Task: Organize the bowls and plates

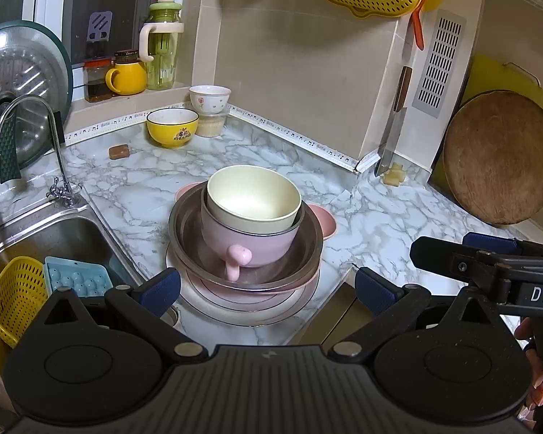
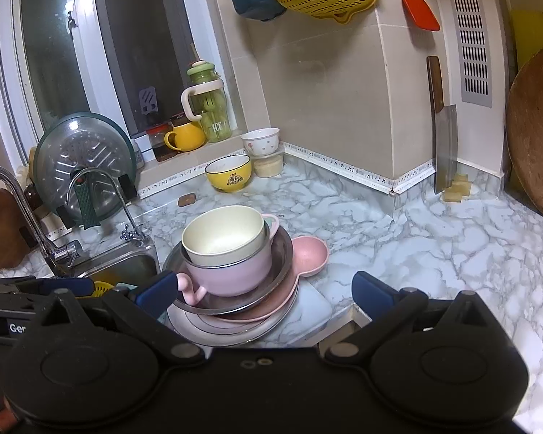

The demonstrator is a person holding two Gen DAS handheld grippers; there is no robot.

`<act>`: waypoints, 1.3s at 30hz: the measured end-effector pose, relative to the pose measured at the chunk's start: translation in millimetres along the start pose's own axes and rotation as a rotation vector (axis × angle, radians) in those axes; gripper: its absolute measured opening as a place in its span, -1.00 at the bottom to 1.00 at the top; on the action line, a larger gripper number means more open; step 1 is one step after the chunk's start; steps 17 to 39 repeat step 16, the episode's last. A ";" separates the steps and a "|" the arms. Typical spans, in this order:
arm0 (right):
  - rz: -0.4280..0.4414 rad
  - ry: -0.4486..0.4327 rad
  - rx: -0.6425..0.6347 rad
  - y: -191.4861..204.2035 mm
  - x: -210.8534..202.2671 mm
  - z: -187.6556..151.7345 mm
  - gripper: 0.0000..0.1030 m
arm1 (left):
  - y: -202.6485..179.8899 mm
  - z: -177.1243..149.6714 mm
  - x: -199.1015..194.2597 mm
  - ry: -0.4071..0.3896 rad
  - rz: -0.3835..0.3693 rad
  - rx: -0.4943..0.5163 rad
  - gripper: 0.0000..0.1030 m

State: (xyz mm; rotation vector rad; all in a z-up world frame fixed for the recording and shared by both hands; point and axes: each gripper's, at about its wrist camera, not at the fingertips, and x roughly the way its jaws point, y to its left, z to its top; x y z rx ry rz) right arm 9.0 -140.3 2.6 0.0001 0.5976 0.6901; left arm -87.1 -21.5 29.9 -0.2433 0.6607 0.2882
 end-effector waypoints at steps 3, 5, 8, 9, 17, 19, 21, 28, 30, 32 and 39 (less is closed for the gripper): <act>0.000 0.002 0.005 -0.2 0.0 -1.0 0.99 | -0.3 -0.3 -0.1 -0.001 0.000 0.000 1.00; 0.000 0.003 0.006 -0.3 0.0 -1.0 0.99 | -0.4 -0.3 -0.1 0.000 -0.001 -0.001 1.00; 0.001 0.003 0.009 -0.4 0.1 -1.3 1.00 | -0.5 -1.1 -0.3 -0.003 -0.001 0.001 1.00; 0.001 0.003 0.009 -0.6 0.0 -1.4 0.99 | -0.7 -1.3 -0.4 -0.006 0.001 0.003 1.00; 0.001 0.004 0.010 -1.1 0.3 -1.9 1.00 | 0.0 -0.6 0.2 -0.007 0.007 0.010 1.00; 0.001 0.004 0.010 -1.1 0.3 -1.9 1.00 | 0.0 -0.6 0.2 -0.007 0.007 0.010 1.00; 0.001 0.004 0.010 -1.1 0.3 -1.9 1.00 | 0.0 -0.6 0.2 -0.007 0.007 0.010 1.00; 0.001 0.004 0.010 -1.1 0.3 -1.9 1.00 | 0.0 -0.6 0.2 -0.007 0.007 0.010 1.00; 0.001 0.004 0.010 -1.1 0.3 -1.9 1.00 | 0.0 -0.6 0.2 -0.007 0.007 0.010 1.00; 0.001 0.004 0.010 -1.1 0.3 -1.9 1.00 | 0.0 -0.6 0.2 -0.007 0.007 0.010 1.00; 0.001 0.004 0.010 -1.1 0.3 -1.9 1.00 | 0.0 -0.6 0.2 -0.007 0.007 0.010 1.00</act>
